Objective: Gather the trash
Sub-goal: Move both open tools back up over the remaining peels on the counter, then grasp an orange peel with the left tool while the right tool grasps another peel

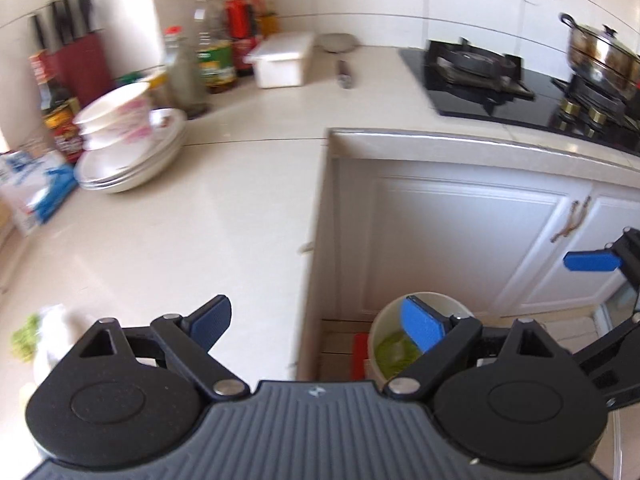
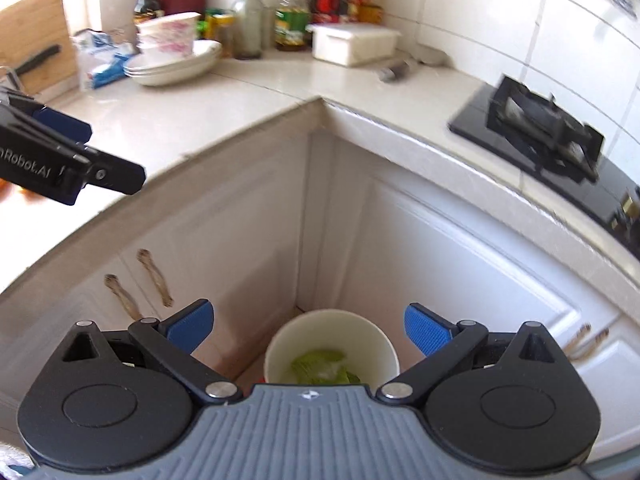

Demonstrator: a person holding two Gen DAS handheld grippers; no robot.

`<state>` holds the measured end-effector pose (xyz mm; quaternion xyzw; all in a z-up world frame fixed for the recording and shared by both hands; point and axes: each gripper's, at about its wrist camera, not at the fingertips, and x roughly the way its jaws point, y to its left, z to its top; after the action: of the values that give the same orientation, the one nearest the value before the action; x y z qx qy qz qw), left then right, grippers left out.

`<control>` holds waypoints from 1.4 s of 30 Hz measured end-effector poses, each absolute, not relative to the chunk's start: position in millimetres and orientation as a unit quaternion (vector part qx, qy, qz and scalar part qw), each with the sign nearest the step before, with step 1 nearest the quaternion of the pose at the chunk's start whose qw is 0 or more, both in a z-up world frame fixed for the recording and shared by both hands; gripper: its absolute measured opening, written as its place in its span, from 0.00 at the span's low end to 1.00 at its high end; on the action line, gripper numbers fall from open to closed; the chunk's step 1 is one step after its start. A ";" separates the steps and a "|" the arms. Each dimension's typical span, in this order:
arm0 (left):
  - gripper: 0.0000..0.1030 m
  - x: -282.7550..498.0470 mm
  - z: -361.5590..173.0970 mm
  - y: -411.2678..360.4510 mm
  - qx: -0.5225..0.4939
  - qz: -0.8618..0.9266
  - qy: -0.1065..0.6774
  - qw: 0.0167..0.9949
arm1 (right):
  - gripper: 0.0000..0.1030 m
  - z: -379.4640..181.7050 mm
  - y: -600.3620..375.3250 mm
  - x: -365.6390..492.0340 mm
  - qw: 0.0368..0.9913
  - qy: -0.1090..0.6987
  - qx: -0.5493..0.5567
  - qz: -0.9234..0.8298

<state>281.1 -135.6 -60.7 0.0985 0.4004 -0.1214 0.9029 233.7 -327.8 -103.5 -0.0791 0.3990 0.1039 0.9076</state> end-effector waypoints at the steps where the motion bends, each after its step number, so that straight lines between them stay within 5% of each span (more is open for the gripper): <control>1: 0.89 275.5 -58.2 -122.6 0.097 -0.106 0.398 0.906 | 1.00 -98.7 -320.6 233.6 0.909 0.393 -0.084 0.112; 12: 0.89 236.2 -62.4 -2.3 0.058 0.049 0.404 0.911 | 1.00 -59.6 -232.1 246.9 0.903 0.347 -0.117 0.226; 30: 0.88 253.2 -113.5 89.2 -0.028 0.073 0.440 0.894 | 1.00 -85.6 -126.5 274.2 0.856 0.372 -0.144 0.327; 39: 0.72 269.2 -115.4 95.8 -0.053 0.056 0.436 0.897 | 1.00 -102.1 -100.3 285.3 0.835 0.383 -0.166 0.357; 42: 0.60 269.4 -113.1 96.5 -0.052 0.057 0.429 0.900 | 1.00 -105.2 -94.7 288.0 0.832 0.382 -0.172 0.363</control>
<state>269.4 96.5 -113.1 -0.0517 0.4295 0.0566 0.8998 288.0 -94.7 -105.2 -0.1720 0.3823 0.3634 0.8320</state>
